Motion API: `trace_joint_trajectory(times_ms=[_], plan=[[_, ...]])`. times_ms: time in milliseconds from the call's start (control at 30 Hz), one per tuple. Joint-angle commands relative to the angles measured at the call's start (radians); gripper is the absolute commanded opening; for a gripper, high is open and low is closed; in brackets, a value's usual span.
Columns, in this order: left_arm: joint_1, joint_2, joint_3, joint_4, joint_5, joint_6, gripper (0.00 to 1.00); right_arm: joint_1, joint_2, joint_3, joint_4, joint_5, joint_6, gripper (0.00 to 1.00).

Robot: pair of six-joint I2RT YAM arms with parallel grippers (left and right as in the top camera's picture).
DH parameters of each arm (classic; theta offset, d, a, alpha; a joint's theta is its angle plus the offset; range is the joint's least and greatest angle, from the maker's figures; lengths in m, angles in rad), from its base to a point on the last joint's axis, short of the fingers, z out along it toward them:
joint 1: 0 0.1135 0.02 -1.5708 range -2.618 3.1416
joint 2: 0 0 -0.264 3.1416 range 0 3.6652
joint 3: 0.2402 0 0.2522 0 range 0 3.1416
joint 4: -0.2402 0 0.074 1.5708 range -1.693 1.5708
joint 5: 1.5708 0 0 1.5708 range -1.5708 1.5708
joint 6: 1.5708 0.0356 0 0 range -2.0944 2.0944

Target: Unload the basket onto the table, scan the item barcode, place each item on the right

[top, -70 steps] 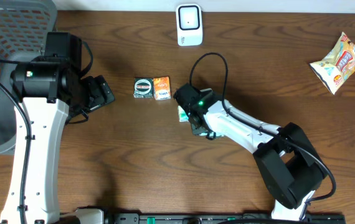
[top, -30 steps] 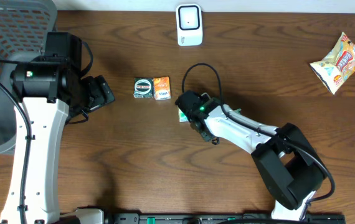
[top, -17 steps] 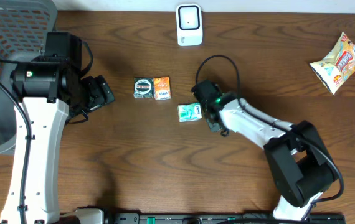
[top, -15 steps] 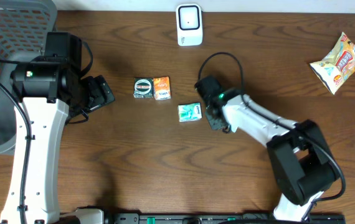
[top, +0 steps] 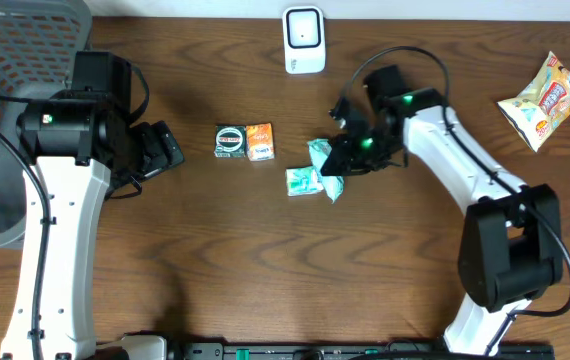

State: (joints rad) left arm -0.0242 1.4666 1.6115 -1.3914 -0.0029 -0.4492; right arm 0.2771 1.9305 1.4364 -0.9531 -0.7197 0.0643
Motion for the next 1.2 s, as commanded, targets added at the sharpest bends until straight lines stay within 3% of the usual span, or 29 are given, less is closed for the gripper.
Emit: trace_joint_trajectory(times_ms=[0, 167, 333, 467, 567, 700, 967, 1167], plan=[[0.0, 0.005, 0.001, -0.006, -0.006, -0.009, 0.98, -0.051, 0.02, -0.096, 0.026, -0.277, -0.029, 0.01], [0.0, 0.005, 0.001, -0.006, -0.006, -0.009, 0.98, -0.126, 0.02, -0.264, 0.144, -0.422, -0.023, 0.01], [0.0, 0.005, 0.001, -0.006, -0.006, -0.009, 0.98, -0.231, 0.021, -0.406, 0.24, -0.404, 0.029, 0.02], [0.001, 0.005, 0.001, -0.006, -0.006, -0.009, 0.98, -0.327, 0.02, -0.401, 0.227, -0.26, 0.032, 0.32], [0.0, 0.005, 0.001, -0.006, -0.006, -0.009, 0.98, -0.378, 0.02, -0.364, 0.209, -0.191, 0.032, 0.37], [0.0, 0.005, 0.001, -0.006, -0.006, -0.009, 0.98, -0.415, 0.02, -0.245, 0.071, -0.009, 0.031, 0.35], [0.001, 0.005, 0.001, -0.006, -0.006, -0.009, 0.98, -0.349, 0.02, 0.015, -0.24, 0.228, -0.06, 0.35], [0.0, 0.005, 0.001, -0.006, -0.006, -0.009, 0.98, -0.128, 0.02, 0.048, -0.331, 0.526, 0.001, 0.41]])
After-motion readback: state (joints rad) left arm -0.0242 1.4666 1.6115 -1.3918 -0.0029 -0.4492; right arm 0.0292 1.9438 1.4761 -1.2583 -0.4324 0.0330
